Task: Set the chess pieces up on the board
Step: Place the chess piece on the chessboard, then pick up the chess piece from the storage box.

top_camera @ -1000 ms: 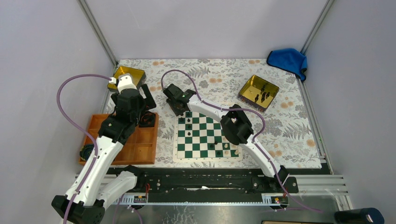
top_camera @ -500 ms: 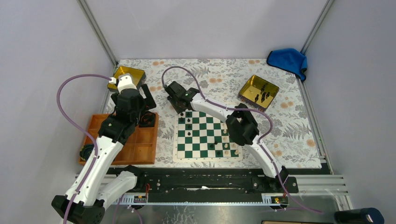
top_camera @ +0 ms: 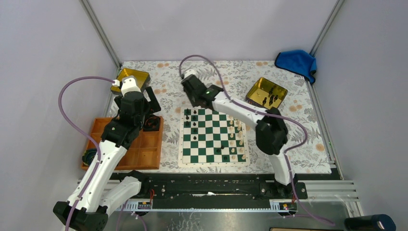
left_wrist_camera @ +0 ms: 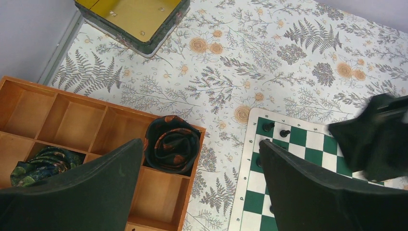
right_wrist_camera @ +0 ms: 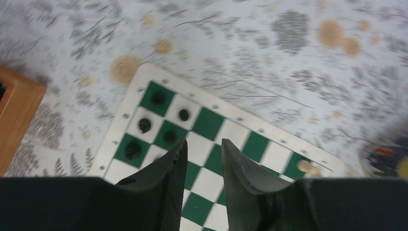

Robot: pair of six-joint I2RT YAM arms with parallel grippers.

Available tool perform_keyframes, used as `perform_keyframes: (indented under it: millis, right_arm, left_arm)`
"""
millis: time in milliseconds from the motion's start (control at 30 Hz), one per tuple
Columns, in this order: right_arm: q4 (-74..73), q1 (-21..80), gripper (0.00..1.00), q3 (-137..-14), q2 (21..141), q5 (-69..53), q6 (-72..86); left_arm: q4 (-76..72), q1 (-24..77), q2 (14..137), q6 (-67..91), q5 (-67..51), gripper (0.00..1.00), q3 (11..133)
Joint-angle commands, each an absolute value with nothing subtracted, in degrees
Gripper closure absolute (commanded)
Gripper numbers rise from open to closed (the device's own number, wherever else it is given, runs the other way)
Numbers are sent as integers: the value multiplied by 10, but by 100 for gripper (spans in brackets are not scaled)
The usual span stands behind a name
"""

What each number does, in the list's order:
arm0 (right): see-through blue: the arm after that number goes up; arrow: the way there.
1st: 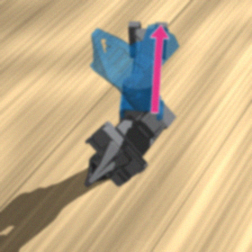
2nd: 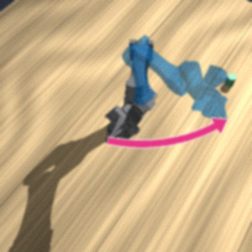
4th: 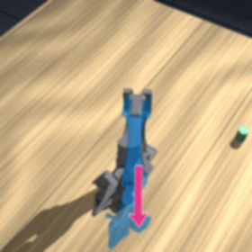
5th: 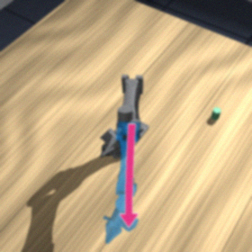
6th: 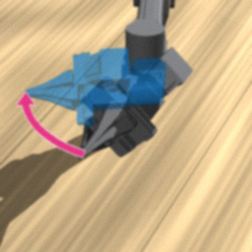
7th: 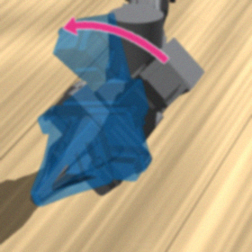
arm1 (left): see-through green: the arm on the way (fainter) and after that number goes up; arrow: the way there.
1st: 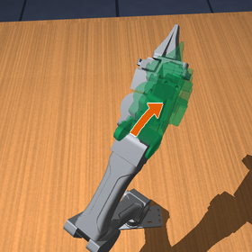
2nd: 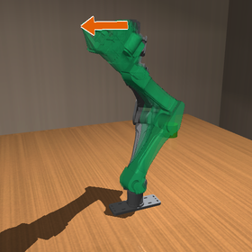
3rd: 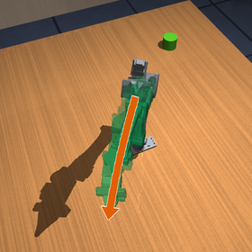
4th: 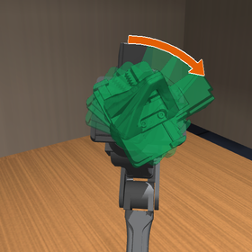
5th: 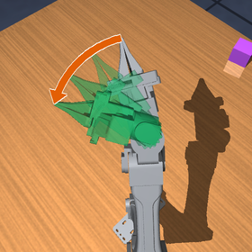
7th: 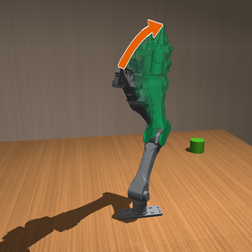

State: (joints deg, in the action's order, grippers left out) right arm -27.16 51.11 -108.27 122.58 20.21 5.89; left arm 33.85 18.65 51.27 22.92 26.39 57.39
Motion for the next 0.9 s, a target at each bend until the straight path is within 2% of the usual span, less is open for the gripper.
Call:
perform_keyframes:
  millis: [0,200,467,867]
  right_arm:
    - [-263,435,61,-1065,1130,293,107]
    - [-314,301,61,-1023,1098,322,176]
    - [-310,182,61,-943,1077,299,223]
    - [-316,104,61,-912,1121,276,244]
  left_arm:
    - [324,188,514,228,269,1,587]
    - [318,188,531,235,258,1,585]
    - [298,188,563,234,250,1,589]
    - [271,188,615,230,229,1,599]
